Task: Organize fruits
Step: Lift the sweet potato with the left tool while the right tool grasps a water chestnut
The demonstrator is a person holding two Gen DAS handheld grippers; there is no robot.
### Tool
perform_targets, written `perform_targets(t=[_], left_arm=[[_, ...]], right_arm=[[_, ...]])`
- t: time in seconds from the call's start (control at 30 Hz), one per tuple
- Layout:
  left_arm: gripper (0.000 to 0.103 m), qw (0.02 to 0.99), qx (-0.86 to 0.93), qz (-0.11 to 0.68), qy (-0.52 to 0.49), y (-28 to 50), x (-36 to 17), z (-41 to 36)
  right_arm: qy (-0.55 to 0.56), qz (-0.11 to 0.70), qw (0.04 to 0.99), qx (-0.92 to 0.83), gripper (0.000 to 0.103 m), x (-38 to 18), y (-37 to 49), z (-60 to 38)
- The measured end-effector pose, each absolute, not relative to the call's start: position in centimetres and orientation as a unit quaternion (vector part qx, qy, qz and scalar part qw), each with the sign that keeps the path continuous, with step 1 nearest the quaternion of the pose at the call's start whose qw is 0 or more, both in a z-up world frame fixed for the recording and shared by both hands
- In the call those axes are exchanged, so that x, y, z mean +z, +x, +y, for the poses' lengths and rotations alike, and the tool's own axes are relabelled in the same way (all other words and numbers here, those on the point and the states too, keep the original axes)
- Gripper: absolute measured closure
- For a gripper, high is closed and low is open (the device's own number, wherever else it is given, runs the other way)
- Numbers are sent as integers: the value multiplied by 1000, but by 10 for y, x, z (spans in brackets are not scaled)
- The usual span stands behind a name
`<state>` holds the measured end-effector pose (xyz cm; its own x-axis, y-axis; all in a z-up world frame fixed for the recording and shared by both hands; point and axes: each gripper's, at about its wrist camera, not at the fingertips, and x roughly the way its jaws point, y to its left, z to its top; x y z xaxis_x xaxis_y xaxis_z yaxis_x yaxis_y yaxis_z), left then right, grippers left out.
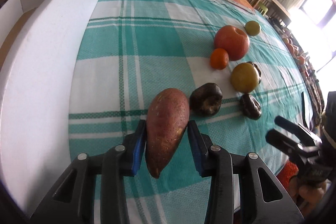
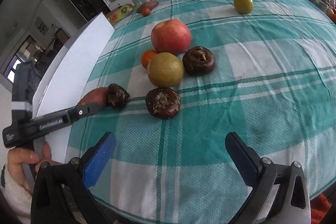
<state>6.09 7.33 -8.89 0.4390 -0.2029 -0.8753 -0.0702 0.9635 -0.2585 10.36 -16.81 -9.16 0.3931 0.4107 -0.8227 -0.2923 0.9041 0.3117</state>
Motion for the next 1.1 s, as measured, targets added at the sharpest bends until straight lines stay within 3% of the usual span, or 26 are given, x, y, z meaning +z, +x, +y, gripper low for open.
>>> perform_targets(t=[0.07, 0.13, 0.17, 0.33, 0.57, 0.67, 0.7, 0.73, 0.87, 0.9, 0.97, 1.0, 1.03, 1.1], left_arm=[[63, 840, -44, 526, -127, 51, -89, 70], [63, 842, -50, 522, -125, 44, -88, 68], [63, 843, -52, 520, -127, 42, -88, 68], [63, 851, -81, 498, -145, 29, -66, 65], [66, 870, -132, 434, -191, 8, -6, 83], [71, 883, -106, 419, -181, 8, 2, 97], [88, 882, -104, 423, -181, 11, -1, 100], [98, 878, -106, 430, -181, 14, -7, 101], [96, 875, -79, 464, -113, 30, -45, 82], [88, 876, -73, 468, -98, 30, -55, 78], [57, 888, -53, 455, -29, 25, -67, 64], [35, 896, -48, 442, -5, 23, -72, 58], [28, 901, -45, 431, 4, 20, -77, 56], [29, 899, -39, 436, -7, 24, -94, 59]], right_arm=[[52, 517, 826, 219, 26, -98, 118, -154], [35, 525, 824, 212, 53, -104, 125, -142], [20, 520, 830, 202, 58, -103, 125, -140], [84, 523, 824, 198, 59, -92, 112, -165], [102, 481, 835, 247, 59, -29, 92, -152], [90, 457, 847, 257, 58, -12, 94, -133], [88, 453, 849, 256, 58, -11, 96, -129], [90, 454, 849, 254, 58, -13, 99, -126], [106, 473, 840, 243, 58, -32, 101, -129], [105, 477, 840, 238, 58, -37, 99, -131], [110, 482, 837, 234, 58, -43, 93, -139], [113, 483, 837, 231, 58, -46, 88, -144], [115, 483, 838, 227, 58, -49, 85, -148], [123, 485, 837, 222, 58, -53, 79, -156]])
